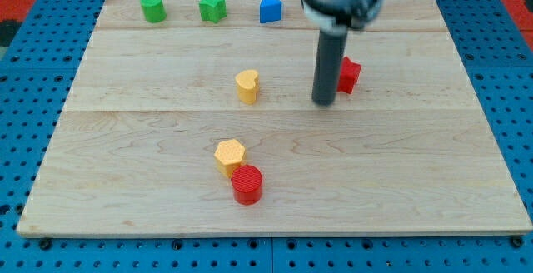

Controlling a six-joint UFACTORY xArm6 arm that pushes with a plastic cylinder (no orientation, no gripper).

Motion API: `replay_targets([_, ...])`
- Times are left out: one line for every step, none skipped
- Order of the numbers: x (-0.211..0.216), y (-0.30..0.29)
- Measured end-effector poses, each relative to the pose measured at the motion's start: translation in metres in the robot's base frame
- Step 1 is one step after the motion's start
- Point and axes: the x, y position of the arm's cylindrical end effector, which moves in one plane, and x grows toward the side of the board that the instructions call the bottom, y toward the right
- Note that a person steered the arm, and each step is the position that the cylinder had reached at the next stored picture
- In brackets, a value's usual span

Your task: Move the red circle diagonal top right to the hexagon

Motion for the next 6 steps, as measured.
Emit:
replay_targets([0.080, -0.008])
replay_targets([0.120, -0.114])
replay_targets([0.094, -0.164])
replay_targets([0.084, -0.154])
replay_targets([0.107, -0.081])
replay_targets([0.119, -0.085])
